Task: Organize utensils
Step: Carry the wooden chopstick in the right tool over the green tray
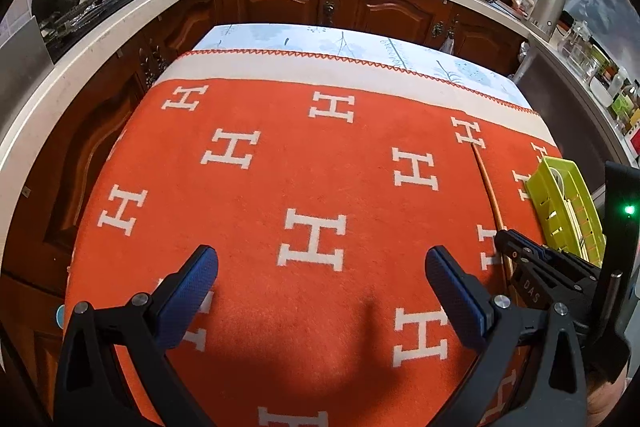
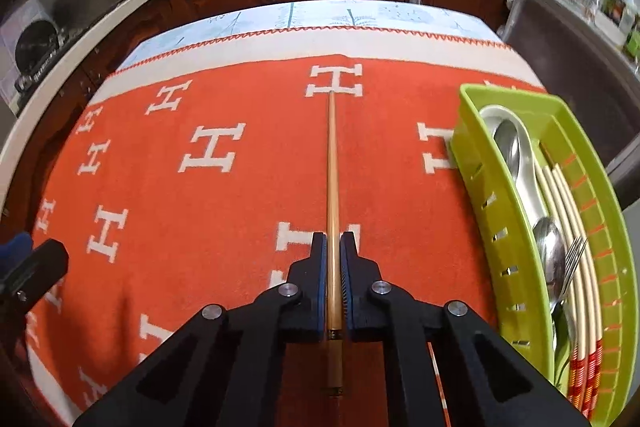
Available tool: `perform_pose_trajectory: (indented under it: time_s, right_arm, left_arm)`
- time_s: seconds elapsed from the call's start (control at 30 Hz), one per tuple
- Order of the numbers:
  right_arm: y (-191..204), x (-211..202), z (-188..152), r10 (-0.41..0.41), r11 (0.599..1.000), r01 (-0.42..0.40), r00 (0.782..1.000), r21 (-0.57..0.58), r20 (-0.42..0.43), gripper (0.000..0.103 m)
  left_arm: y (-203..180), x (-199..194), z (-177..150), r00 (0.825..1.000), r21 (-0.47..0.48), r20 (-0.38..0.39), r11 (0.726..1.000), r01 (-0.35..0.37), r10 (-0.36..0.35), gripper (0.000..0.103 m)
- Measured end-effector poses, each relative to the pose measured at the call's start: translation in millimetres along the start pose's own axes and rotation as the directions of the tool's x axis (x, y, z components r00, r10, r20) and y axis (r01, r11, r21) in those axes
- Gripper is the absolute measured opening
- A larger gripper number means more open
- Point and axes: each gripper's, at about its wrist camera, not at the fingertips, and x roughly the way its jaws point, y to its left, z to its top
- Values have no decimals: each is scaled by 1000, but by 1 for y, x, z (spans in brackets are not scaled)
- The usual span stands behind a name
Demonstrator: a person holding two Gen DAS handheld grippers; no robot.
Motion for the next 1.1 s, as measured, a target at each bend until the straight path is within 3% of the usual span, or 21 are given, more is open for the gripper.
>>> perform_pose_trajectory:
  time_s: [0.3,0.73,1.1]
  right_arm:
    - [-17,-33,-16,87,995,-87,996,39,7,6]
    - [-53,-119,-38,209,977,-212,975,35,71,6]
    - [-110,-162,-54,201,976,-210,972,63,117,6]
  left_arm:
    - [-3,-7,-3,999,-23,-21,999,44,-44,102]
    - [-49,-30,-12,992,58,-54,992,114,-111,102]
    - [-95,-46,-17,986,148,-65,976,162,-154,102]
